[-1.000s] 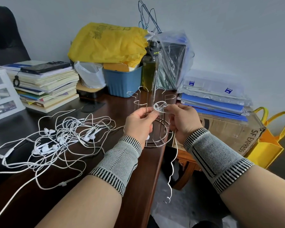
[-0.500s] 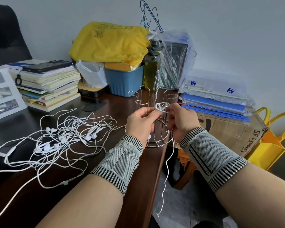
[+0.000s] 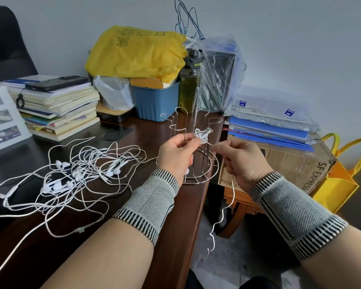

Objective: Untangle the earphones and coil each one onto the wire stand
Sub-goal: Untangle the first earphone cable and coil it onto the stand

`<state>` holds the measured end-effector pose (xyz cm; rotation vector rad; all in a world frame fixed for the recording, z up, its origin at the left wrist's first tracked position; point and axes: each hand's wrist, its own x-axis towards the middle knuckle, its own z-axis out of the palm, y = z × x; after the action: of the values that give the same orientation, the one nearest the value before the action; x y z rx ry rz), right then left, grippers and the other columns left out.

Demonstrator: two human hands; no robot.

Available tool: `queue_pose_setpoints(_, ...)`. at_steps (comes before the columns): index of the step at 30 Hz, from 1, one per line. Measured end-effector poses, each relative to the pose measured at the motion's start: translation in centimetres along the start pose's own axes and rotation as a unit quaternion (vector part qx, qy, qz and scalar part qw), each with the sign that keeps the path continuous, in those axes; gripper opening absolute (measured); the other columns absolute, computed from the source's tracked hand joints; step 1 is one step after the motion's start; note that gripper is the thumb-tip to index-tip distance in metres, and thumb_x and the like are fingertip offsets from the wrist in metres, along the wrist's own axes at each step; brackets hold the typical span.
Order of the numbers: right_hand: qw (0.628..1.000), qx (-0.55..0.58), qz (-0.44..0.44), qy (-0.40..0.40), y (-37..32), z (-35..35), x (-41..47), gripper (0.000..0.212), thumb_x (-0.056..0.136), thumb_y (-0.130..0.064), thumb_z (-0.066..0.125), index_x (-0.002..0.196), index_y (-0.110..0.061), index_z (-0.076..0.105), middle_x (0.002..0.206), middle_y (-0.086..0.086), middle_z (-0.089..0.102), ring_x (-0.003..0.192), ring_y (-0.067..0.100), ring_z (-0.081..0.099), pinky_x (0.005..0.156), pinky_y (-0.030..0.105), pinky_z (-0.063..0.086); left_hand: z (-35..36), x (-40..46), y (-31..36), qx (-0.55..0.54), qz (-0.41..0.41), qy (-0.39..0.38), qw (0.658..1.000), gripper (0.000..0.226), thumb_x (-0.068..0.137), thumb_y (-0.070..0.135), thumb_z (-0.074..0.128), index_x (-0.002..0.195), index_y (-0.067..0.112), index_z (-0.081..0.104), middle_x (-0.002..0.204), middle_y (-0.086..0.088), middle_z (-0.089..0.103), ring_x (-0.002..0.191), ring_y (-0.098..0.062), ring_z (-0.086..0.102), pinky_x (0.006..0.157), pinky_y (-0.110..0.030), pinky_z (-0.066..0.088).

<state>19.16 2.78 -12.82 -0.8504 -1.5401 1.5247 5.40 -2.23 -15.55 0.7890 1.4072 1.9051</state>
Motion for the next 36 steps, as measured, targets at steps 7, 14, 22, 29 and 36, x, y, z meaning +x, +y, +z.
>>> queue_pose_setpoints(7,0.983,-0.164,-0.075,0.035,0.1,-0.6,1.2,0.018,0.080,-0.007,0.070,0.064,-0.014,0.066,0.047,-0.010,0.056,0.040,-0.001,0.045,0.048,0.020,0.037,0.0,-0.1,0.3,-0.009,-0.019,-0.008,1.000,0.006,0.084,0.012,0.072,0.088,0.016,0.071,0.085,-0.008,0.070,0.043,-0.007,0.041,0.045,-0.020,0.035)
queue_pose_setpoints(14,0.973,-0.202,-0.113,-0.015,-0.8,1.0,1.6,0.014,0.087,-0.010,0.067,0.081,-0.022,0.069,0.055,-0.013,0.056,0.047,0.002,0.047,0.052,0.015,0.044,-0.4,-0.7,1.3,-0.034,-0.047,0.046,0.997,0.022,0.087,0.000,0.060,0.078,0.016,0.072,0.080,-0.001,0.071,0.042,-0.008,0.040,0.049,-0.024,0.030)
queue_pose_setpoints(22,0.966,-0.229,-0.120,-0.009,-0.5,1.4,2.0,0.005,0.087,-0.013,0.067,0.086,-0.017,0.070,0.060,-0.009,0.055,0.042,-0.003,0.046,0.048,0.006,0.038,-0.4,-2.3,1.6,0.111,0.005,0.139,0.984,0.014,0.092,0.007,0.054,0.106,0.010,0.055,0.090,0.002,0.061,0.063,-0.006,0.065,0.054,-0.018,0.050)
queue_pose_setpoints(29,0.967,-0.228,-0.115,0.001,-0.3,1.8,1.9,0.010,0.086,-0.015,0.068,0.078,-0.021,0.069,0.060,-0.011,0.058,0.047,0.003,0.048,0.053,0.020,0.042,0.4,-5.1,0.9,0.076,-0.026,0.121,0.989,0.004,0.089,0.006,0.065,0.087,0.009,0.067,0.075,0.000,0.069,0.074,-0.009,0.071,0.067,-0.023,0.057)
queue_pose_setpoints(36,0.966,-0.236,-0.107,0.003,-0.4,1.9,2.0,0.018,0.085,-0.016,0.068,0.070,-0.025,0.065,0.064,-0.007,0.064,0.049,0.004,0.052,0.056,0.024,0.046,2.1,-5.3,0.3,0.077,-0.087,0.104,0.988,0.015,0.088,0.004,0.062,0.082,0.016,0.068,0.078,-0.011,0.071,0.070,-0.026,0.070,0.077,-0.040,0.057)
